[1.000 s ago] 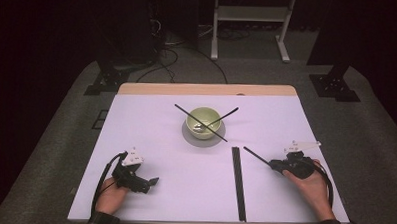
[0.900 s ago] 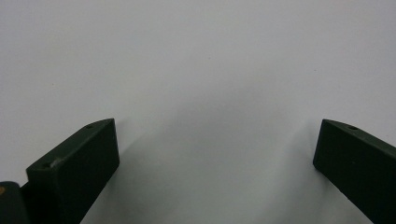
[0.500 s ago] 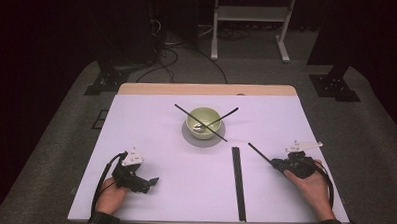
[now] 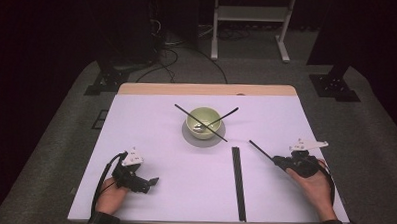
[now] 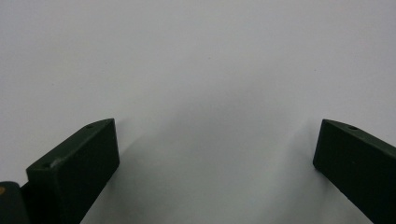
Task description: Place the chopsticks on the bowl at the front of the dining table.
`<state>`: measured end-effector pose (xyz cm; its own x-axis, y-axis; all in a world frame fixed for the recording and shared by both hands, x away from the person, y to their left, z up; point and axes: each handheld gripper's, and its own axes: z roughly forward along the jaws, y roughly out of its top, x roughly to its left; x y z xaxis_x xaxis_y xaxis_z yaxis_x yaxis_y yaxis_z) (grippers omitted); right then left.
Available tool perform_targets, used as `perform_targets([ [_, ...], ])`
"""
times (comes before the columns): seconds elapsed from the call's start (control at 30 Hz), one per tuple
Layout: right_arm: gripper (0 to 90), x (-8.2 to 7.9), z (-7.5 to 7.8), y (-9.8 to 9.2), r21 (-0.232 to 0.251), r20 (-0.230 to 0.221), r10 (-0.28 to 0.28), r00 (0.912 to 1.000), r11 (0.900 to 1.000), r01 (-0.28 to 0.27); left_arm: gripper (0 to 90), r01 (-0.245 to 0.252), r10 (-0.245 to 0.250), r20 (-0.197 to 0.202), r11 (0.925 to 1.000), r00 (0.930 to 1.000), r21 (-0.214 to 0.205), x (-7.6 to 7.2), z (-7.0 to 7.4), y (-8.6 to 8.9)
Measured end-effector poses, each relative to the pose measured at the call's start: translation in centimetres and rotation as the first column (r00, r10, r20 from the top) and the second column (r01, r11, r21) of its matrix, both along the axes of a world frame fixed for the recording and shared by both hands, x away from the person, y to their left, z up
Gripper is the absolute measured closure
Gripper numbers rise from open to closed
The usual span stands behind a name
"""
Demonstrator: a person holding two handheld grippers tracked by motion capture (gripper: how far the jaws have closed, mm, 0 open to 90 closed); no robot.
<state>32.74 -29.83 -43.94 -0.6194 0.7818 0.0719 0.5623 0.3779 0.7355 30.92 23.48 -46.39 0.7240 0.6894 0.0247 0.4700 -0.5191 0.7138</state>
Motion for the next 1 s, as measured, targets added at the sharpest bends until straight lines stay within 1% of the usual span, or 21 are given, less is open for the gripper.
perform_targets([
  [0.27,85.8,-0.2,0.9,0.2,0.025,0.026,0.004,0.9997,0.9997,-0.004,0.0,0.0,0.0,0.0,1.0,1.0,0.0,0.0,0.0,0.0],
  [0.3,85.8,-0.1,1.3,0.3,0.035,0.032,0.003,0.9995,0.9994,-0.005,0.0,0.0,0.0,0.0,1.0,1.0,0.0,0.0,0.0,0.0],
  [0.37,85.8,-0.1,1.5,0.3,0.038,0.039,0.005,0.9992,0.9993,-0.006,0.0,0.0,0.0,0.0,1.0,1.0,0.0,0.0,0.0,0.0],
  [0.47,85.8,0.0,2.3,0.7,0.055,0.058,0.011,0.9983,0.9984,-0.014,0.0,0.0,0.0,0.0,1.0,1.0,0.0,0.0,0.0,0.0],
  [0.73,85.7,0.3,3.0,1.4,0.069,0.075,0.021,0.997,0.9973,-0.026,0.0,0.0,0.0,0.0,1.0,1.0,0.0,0.0,0.0,0.0],
  [0.77,85.8,0.3,3.2,1.6,0.073,0.08,0.023,0.9965,0.9969,-0.029,0.0,0.0,0.0,0.0,1.0,1.0,0.0,0.0,0.0,0.0],
  [1.0,85.8,0.6,3.8,2.4,0.08,0.092,0.038,0.9951,0.9958,-0.045,0.0,0.0,0.0,0.0,1.0,1.0,0.0,0.0,0.0,0.0],
])
